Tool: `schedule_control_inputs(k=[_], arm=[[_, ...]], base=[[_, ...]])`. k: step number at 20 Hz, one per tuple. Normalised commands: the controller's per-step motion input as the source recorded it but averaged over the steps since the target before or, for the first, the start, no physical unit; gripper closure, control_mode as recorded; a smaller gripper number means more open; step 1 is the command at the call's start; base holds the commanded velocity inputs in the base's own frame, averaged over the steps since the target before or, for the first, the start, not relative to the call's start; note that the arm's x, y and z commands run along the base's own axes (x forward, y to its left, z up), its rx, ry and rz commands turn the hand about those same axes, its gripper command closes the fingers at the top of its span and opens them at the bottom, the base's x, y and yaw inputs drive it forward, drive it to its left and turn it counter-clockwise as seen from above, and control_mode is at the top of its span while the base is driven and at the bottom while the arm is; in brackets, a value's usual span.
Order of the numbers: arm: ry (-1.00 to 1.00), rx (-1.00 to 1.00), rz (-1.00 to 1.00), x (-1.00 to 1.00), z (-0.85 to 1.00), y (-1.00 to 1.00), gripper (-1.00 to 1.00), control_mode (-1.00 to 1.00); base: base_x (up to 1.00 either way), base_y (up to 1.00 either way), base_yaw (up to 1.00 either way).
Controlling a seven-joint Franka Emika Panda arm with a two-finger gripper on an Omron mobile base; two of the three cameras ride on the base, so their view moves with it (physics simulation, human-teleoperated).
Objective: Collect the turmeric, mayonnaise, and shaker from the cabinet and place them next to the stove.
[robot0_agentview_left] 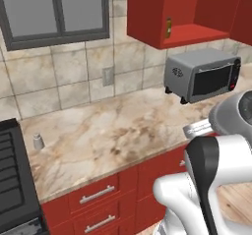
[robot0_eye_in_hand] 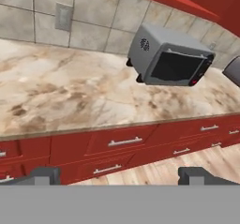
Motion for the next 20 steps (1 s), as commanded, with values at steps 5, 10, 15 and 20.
schedule_control_inputs(k=[5, 10, 15, 20], arm=[[0.0, 0.0, 0.0, 0.0, 0.0, 0.0, -1.0, 1.0], [0.0, 0.0, 0.0, 0.0, 0.0, 0.0, -1.0, 1.0], [0.0, 0.0, 0.0, 0.0, 0.0, 0.0, -1.0, 1.0], [0.0, 0.0, 0.0, 0.0, 0.0, 0.0, -1.0, 1.0]], base=[[0.41, -0.59, -0.02], [0.43, -0.65, 0.04], [0.64, -0.4, 0.14], [0.67, -0.2, 0.2]])
